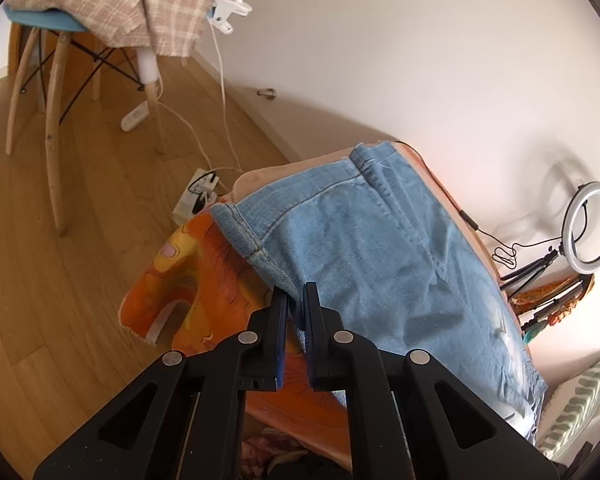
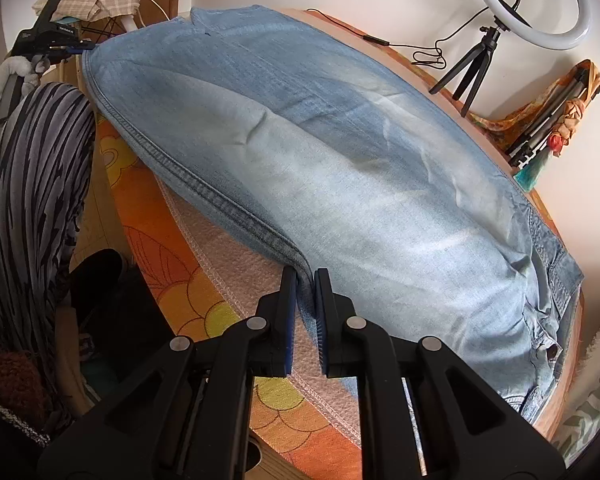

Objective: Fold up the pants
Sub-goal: 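Lift the held jeans edge with both tools and fold it over the other half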

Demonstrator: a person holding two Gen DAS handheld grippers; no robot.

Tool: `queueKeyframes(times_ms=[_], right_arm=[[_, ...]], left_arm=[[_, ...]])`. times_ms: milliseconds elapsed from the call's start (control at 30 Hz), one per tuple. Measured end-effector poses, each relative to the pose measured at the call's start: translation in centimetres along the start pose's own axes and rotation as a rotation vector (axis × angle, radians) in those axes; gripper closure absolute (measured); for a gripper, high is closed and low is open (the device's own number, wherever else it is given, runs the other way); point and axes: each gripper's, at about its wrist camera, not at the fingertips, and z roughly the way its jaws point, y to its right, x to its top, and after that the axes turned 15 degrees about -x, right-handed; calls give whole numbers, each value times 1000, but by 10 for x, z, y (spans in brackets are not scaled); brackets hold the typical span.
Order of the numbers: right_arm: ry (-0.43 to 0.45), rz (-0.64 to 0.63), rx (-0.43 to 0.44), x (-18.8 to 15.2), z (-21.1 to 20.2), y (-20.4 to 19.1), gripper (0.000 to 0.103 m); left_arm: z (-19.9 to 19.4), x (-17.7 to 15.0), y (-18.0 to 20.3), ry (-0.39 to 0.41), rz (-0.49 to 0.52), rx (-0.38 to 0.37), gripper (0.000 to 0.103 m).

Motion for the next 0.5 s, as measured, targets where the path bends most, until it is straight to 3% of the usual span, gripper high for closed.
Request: queueKeyframes(times_ms=[300, 500], right_arm=[[88, 15, -109, 18, -23, 21, 98], [117, 24, -164, 37, -30, 37, 99]], left_arm=[[3, 39, 45, 83, 125, -70, 99], [15, 49, 59, 102, 127, -104, 101]])
